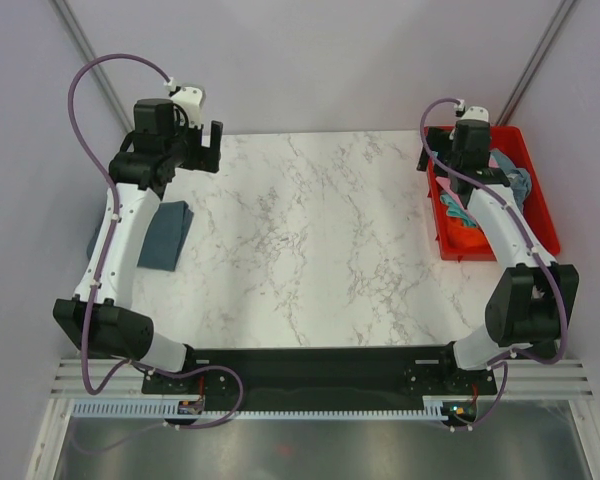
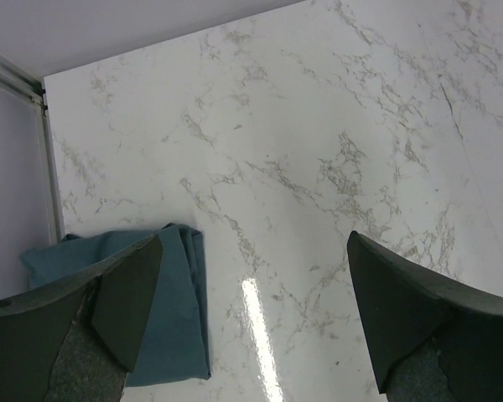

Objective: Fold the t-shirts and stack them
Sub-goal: Neatly place the folded tshirt to the corner

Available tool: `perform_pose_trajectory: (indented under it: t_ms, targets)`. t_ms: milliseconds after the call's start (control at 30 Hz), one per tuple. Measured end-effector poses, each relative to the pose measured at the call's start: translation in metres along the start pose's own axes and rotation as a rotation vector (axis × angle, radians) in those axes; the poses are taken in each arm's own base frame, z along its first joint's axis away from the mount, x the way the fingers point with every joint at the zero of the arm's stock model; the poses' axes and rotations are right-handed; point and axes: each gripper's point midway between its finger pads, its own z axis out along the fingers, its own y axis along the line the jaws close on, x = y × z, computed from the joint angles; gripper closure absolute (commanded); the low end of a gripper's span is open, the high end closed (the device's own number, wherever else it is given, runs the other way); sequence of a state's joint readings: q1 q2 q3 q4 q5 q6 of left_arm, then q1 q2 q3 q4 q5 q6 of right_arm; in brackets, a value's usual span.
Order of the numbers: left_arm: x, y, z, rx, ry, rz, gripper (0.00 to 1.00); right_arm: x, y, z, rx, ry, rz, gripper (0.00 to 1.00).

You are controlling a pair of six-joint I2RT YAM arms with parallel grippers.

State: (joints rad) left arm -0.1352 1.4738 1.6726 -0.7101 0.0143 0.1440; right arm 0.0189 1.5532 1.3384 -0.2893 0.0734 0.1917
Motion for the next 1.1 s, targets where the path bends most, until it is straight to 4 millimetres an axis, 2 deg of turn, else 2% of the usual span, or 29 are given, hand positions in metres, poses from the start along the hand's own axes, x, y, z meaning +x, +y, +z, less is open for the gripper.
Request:
perform_pose_trajectory:
  t_ms: [67,100,167,333,433,500,567,667,733,833,900,1000,1067,1100]
  targets:
    - [0.0,0.002,0.0,-0.009,0.002,0.0,0.01,-0.007,-0.02,-0.002,0.128,-0.027,-0.041,0.02]
    - [0.0,0.002,0.0,-0.011,0.002,0.0,0.01,-0.01,-0.023,-0.003,0.147,-0.035,-0.046,0.02]
    - [0.0,0.002,0.0,-0.012,0.002,0.0,0.01,-0.014,-0.018,-0.002,0.071,-0.037,-0.006,0.02]
    - [0.001,0.002,0.0,-0.013,0.003,0.0,0.01,-0.041,0.035,-0.008,-0.403,-0.091,0.315,0.02]
    - [0.001,0.002,0.0,-0.012,0.005,0.0,0.01,-0.032,0.075,-0.02,-0.621,-0.012,0.404,0.02]
    - [0.001,0.002,0.0,-0.012,0.005,0.0,0.01,-0.024,0.088,-0.023,-0.671,0.035,0.379,0.02]
    - [0.001,0.002,0.0,-0.012,0.006,0.0,0.01,-0.02,0.089,-0.02,-0.619,0.051,0.3,0.02]
    - [0.002,0.002,0.0,-0.012,0.007,0.0,0.01,-0.032,0.065,-0.004,-0.315,-0.06,0.107,0.02]
    - [0.002,0.002,0.0,-0.012,0.007,0.0,0.01,-0.043,0.044,-0.007,-0.099,-0.141,-0.037,0.02]
    - [0.002,0.002,0.0,-0.014,0.007,0.0,0.01,-0.06,0.013,-0.016,0.133,-0.208,-0.173,0.02]
    - [0.002,0.003,-0.001,-0.016,0.008,0.0,0.01,-0.071,-0.018,-0.023,0.289,-0.23,-0.229,0.02]
    - [0.002,0.004,-0.001,-0.022,0.009,0.0,0.01,-0.077,-0.042,-0.031,0.405,-0.232,-0.255,0.02]
    - [0.002,0.004,-0.001,-0.023,0.009,0.0,0.01,-0.081,-0.045,-0.033,0.413,-0.237,-0.247,0.02]
    - [0.002,0.004,-0.001,-0.023,0.009,0.0,0.01,-0.081,-0.04,-0.031,0.376,-0.235,-0.24,0.02]
